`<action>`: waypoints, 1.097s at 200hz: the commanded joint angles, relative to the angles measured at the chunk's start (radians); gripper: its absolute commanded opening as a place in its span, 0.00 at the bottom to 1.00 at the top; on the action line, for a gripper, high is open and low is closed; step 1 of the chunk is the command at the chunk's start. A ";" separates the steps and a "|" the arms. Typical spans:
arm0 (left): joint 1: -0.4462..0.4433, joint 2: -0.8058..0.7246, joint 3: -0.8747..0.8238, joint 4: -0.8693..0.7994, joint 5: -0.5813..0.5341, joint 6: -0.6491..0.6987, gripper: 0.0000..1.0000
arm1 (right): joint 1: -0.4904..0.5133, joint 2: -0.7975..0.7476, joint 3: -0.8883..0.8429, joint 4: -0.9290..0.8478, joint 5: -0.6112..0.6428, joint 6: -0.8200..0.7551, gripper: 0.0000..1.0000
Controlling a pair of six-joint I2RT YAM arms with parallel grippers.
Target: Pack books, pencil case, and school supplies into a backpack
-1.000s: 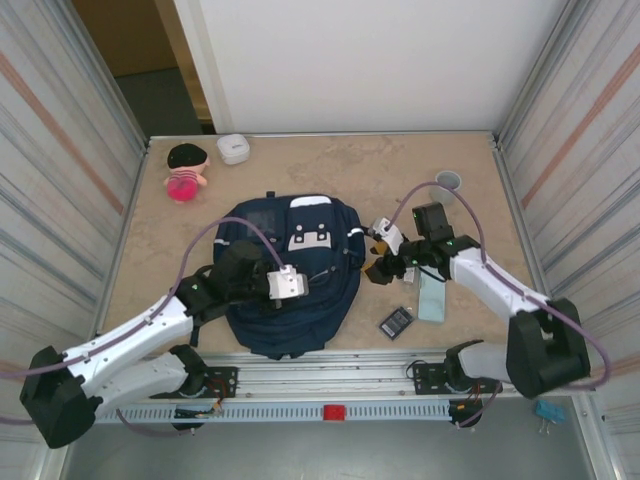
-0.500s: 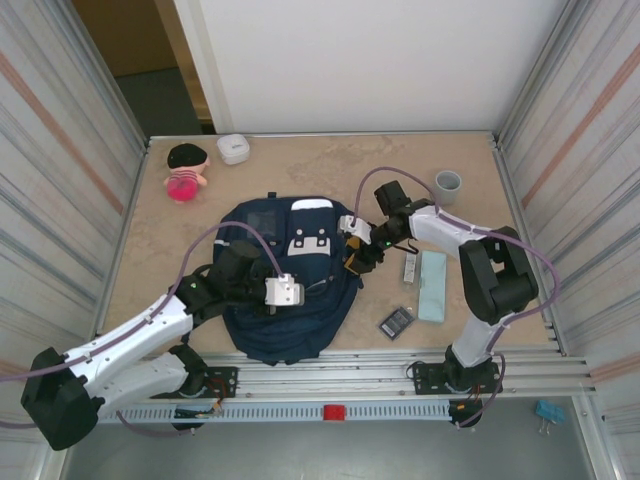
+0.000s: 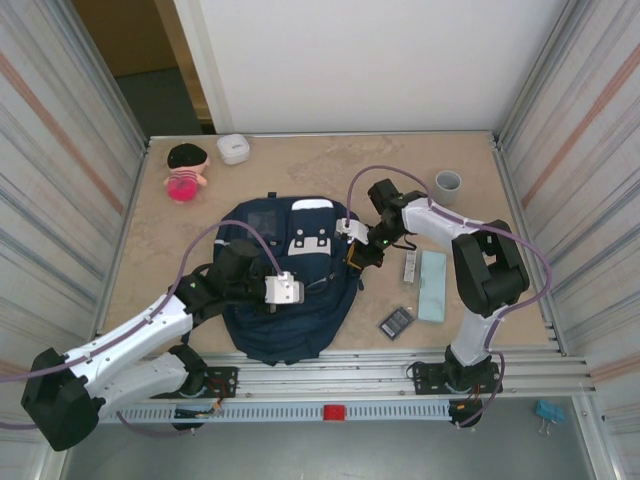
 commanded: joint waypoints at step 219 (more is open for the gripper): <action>-0.003 -0.007 0.026 0.128 -0.110 -0.037 0.00 | -0.118 -0.096 -0.002 0.000 -0.141 0.382 0.61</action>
